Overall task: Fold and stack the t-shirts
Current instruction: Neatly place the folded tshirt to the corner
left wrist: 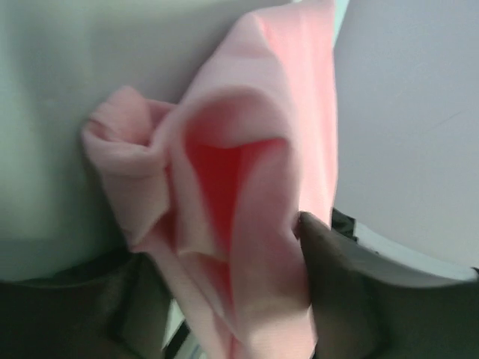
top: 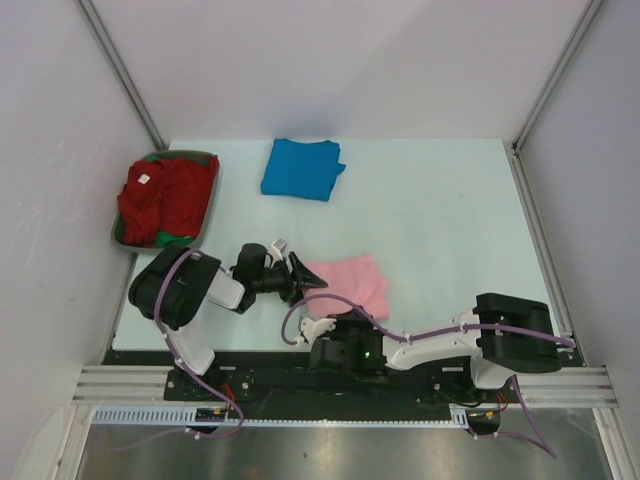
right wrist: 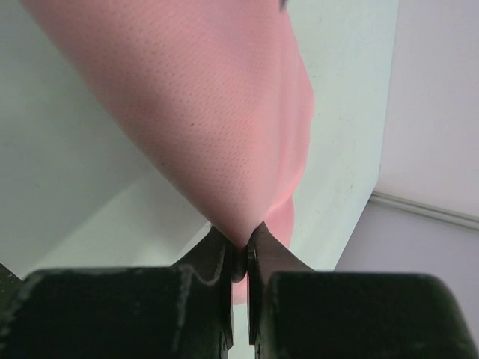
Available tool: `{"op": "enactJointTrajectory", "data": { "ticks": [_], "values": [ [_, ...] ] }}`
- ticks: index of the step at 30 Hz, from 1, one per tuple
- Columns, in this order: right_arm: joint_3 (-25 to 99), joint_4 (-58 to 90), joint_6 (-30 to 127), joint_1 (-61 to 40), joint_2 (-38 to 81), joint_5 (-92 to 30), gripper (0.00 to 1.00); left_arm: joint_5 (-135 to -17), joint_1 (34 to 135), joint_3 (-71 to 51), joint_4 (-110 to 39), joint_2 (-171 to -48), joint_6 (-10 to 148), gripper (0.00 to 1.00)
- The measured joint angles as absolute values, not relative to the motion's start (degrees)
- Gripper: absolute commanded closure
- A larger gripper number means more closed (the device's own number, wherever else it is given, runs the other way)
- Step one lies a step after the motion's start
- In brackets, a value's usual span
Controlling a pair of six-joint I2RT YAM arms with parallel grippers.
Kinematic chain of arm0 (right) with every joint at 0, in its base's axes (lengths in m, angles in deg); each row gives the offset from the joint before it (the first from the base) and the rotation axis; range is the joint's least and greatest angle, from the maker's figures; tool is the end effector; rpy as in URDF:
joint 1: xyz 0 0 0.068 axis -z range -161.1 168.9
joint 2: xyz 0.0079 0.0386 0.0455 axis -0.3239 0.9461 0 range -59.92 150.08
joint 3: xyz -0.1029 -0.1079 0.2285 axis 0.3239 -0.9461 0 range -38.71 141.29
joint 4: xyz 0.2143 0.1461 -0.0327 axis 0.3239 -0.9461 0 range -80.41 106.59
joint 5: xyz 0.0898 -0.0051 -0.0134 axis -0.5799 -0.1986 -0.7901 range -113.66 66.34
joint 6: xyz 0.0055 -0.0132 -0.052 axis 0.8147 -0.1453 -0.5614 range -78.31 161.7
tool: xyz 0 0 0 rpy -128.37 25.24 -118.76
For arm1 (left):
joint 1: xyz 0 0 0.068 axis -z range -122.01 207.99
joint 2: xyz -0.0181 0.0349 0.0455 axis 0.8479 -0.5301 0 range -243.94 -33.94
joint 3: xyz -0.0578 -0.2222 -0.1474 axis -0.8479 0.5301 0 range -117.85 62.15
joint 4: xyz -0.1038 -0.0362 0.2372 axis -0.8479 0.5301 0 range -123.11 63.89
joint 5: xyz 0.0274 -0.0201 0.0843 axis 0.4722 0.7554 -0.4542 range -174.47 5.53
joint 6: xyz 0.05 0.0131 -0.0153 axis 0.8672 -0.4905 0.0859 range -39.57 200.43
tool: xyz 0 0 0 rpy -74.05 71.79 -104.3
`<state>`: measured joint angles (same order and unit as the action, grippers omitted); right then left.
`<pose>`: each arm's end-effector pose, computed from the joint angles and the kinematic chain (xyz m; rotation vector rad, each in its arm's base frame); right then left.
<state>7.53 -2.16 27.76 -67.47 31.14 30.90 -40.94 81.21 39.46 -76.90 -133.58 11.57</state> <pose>0.0468 0.2807 0.1626 -1.4916 1.5858 -0.5992 0.2308 -0.1257 0.0942 -0.4630 2.4681 -1.6363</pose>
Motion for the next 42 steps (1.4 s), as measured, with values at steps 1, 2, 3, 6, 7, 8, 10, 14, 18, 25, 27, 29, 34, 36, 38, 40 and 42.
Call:
{"op": "enactJointTrajectory", "data": {
  "ticks": [1, 2, 3, 6, 7, 8, 10, 14, 18, 25, 27, 29, 34, 36, 38, 40, 42],
  "values": [
    [7.53, -2.37, 28.07, -67.58, 31.14, 30.97, 1.0, -41.09, 81.28, 39.43, -76.57, -133.93, 11.29, 0.59],
    [7.53, -2.61, 28.33, -67.66, 31.14, 30.97, 1.0, -41.22, 81.39, 39.43, -76.2, -134.54, 11.35, 0.65],
    [7.53, -2.85, 28.66, -67.73, 31.14, 31.01, 1.0, -41.24, 81.45, 39.43, -75.92, -135.19, 11.13, 0.8],
    [7.53, -3.18, 29.66, -67.88, 31.14, 31.08, 1.0, -40.92, 81.5, 39.41, -75.81, -136.44, 10.59, 1.0],
    [7.53, -3.25, 29.97, -68.01, 31.14, 31.19, 1.0, -40.72, 81.54, 39.35, -75.79, -136.5, 10.85, 1.0],
    [7.53, -3.34, 30.25, -68.23, 31.14, 31.3, 1.0, -40.61, 81.6, 39.15, -75.66, -136.5, 10.81, 1.0],
    [7.53, -3.69, 30.89, -68.84, 31.14, 31.78, 1.0, -40.24, 81.67, 37.86, -74.1, -136.5, 11.38, 1.0],
    [7.64, -5.98, 34.21, -71.49, 31.14, 32.61, 0.0, -39.3, 81.82, 33.05, -68.33, -136.42, 13.58, 1.0],
    [9.72, -11.47, 39.3, -74.31, 31.1, 31.56, 0.0, -40.59, 81.45, 23.76, -58.19, -136.37, 18.68, 1.0],
    [16.03, -16.36, 50.71, -74.31, 28.72, 33.51, 0.0, -40.83, 79.81, 4.35, -43.79, -138.97, 28.34, 1.0],
    [16.34, -17.21, 54.62, -73.8, 26.99, 34.66, 0.01, -40.85, 79.53, -3.93, -38.13, -142.17, 32.14, 1.0],
    [16.41, -18.31, 58.36, -72.76, 25.81, 35.82, 0.0, -40.96, 79.4, -13.48, -31.11, -146.45, 36.51, 1.0],
    [16.41, -22.7, 70.99, -64.56, 23.43, 36.39, 0.0, -42.27, 79.38, -39.32, -13.73, -159.04, 46.76, 1.0],
    [16.41, -23.99, 76.13, -60.47, 22.27, 35.69, 0.0, -42.77, 79.38, -47.14, -9.49, -163.48, 49.69, 1.0],
    [16.41, -25.19, 81.07, -57.72, 20.61, 35.23, 0.0, -43.32, 79.24, -54.14, -4.51, -167.58, 51.77, 1.0],
    [15.99, -25.26, 85.46, -56.82, 18.16, 34.82, 0.0, -43.47, 79.0, -60.89, -1.47, -171.98, 52.79, 1.0],
    [14.92, -24.91, 88.7, -56.45, 14.31, 34.23, 0.0, -43.58, 78.74, -64.41, 0.28, -174.8, 53.14, 0.99]
  ]
}}
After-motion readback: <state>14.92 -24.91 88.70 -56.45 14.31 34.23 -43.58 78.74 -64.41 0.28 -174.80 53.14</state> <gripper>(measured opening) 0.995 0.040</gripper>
